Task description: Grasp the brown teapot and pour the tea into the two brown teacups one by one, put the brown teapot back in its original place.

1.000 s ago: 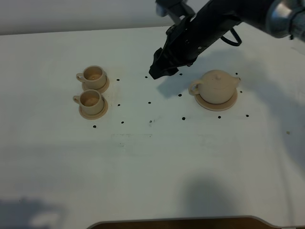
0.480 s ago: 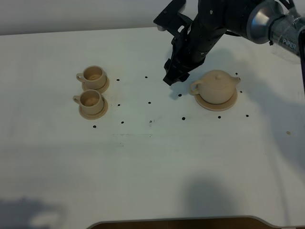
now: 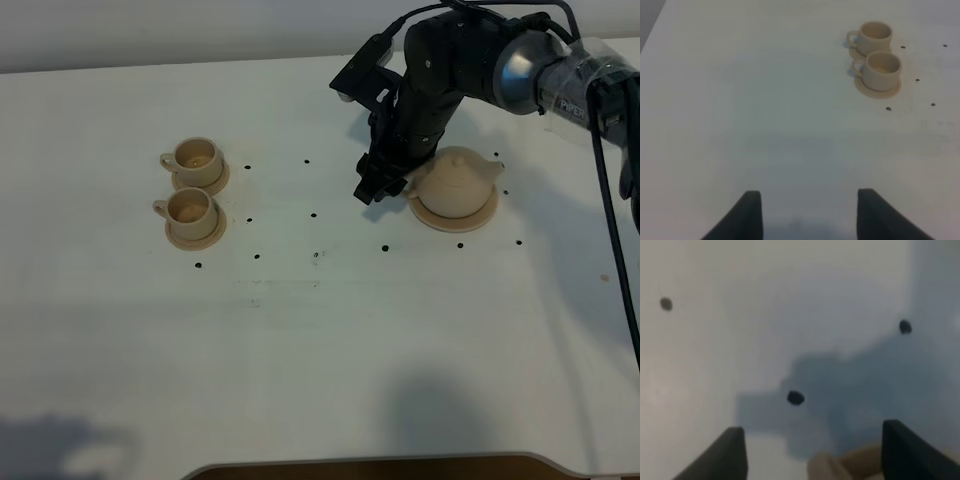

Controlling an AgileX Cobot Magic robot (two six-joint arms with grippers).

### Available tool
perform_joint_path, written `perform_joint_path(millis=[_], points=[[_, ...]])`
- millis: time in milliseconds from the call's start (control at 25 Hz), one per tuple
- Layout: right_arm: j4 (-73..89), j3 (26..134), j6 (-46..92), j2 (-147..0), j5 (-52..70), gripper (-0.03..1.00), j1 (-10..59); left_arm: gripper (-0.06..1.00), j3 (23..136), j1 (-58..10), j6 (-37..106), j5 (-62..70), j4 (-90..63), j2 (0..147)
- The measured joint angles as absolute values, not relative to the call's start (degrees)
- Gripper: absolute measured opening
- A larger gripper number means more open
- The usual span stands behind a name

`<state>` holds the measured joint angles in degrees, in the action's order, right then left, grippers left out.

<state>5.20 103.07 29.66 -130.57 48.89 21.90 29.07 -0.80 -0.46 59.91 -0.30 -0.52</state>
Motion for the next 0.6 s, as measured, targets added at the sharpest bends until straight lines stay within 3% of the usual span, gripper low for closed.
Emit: perform_joint_path(millis=[600], points=[[9.85,103.48,28.36,-131.39,55.47,0.58,22.17,0.46,29.07,-0.80,-0.46,59.91,-0.30,-0.52]])
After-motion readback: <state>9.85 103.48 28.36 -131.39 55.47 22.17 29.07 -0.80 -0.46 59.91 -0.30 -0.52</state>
